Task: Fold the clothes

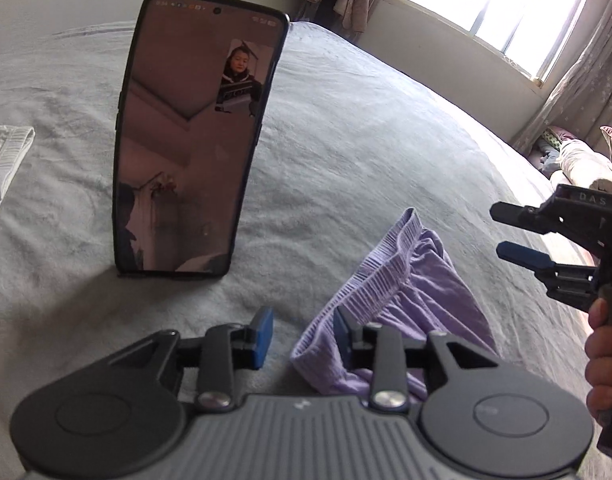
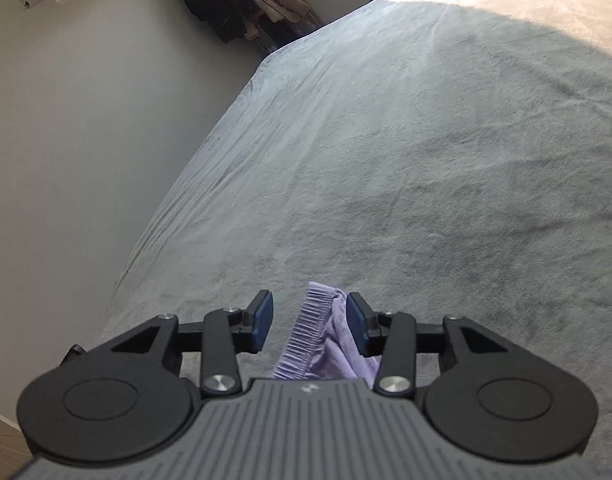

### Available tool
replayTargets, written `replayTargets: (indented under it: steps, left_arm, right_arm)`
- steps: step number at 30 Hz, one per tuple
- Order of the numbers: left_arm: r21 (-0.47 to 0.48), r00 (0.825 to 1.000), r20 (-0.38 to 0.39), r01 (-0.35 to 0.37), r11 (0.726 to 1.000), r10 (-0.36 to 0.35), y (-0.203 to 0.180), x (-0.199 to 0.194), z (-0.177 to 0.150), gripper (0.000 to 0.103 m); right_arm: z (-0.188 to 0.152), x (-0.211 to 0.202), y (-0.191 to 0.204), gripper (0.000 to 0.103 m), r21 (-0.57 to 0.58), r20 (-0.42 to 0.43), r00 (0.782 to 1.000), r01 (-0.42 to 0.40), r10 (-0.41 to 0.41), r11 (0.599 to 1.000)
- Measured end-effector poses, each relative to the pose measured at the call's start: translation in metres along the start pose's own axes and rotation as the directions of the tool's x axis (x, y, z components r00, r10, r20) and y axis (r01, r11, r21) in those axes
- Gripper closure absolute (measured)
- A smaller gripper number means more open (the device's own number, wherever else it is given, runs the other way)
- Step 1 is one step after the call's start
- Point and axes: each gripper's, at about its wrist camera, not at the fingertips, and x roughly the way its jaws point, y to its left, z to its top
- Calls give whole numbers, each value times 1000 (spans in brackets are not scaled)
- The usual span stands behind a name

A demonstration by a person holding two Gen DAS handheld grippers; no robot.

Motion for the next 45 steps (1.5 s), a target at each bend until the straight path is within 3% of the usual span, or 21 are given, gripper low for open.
replayTargets:
  steps: [4,9,12,14,18,22,25,27,29,30,32,37,38,39,41,45]
  left_arm:
    - [1,1000,11,25,1000,-25,-7,-11,-5,69]
    - [34,992,-26,124,992,-123,-28,-16,-18,67]
    - [55,977,-84,202,978,-197,-44,-16,-29,66]
    - [55,957,-140,264,963,-254,-55,-13,-39,66]
    - [57,896,-268,382,922,-355,-78,-9,-61,66]
    - [76,818,-390,486,871,-423,-100,-8,-84,66]
    - [77,752,-477,552,830,-455,-115,-7,-104,68]
    - [49,691,-538,597,801,-482,-126,-8,-121,68]
    - [25,633,-588,636,771,-503,-136,-8,-138,68]
    - [27,620,-603,645,764,-503,-142,-9,-146,68]
    - [42,611,-615,657,753,-498,-151,-12,-157,68]
    - [84,618,-605,676,732,-501,-164,-17,-168,68]
    - [89,618,-604,680,728,-503,-166,-17,-169,68]
    - [94,618,-603,683,724,-505,-168,-18,-171,68]
    - [89,615,-597,689,719,-515,-172,-15,-174,68]
    - [31,615,-566,682,731,-549,-178,-6,-176,68]
  right_arm:
    - [-12,-45,-11,58,-83,-24,998,51,-53,995]
    - [-39,-103,-42,58,-140,-46,991,119,-126,983]
    - [-55,-131,-66,58,-137,-43,985,162,-169,977]
    - [-67,-152,-83,58,-124,-42,981,184,-191,975]
    - [-91,-195,-113,58,-99,-46,971,229,-234,968]
    - [-110,-229,-130,58,-93,-43,969,241,-245,966]
    - [-124,-247,-133,56,-156,-26,974,220,-227,963]
    - [-138,-251,-130,45,-246,-7,975,213,-221,946]
    - [-151,-253,-126,44,-335,4,974,213,-225,918]
    - [-157,-252,-125,44,-379,10,971,226,-241,897]
    - [-163,-250,-124,44,-448,22,959,262,-282,855]
    - [-170,-237,-128,44,-567,70,912,369,-404,736]
    - [-170,-235,-132,51,-562,61,914,363,-401,743]
    - [-168,-234,-136,70,-554,50,918,354,-394,754]
    - [-164,-234,-140,90,-530,42,926,338,-374,778]
    - [-148,-246,-141,93,-426,90,950,307,-298,851]
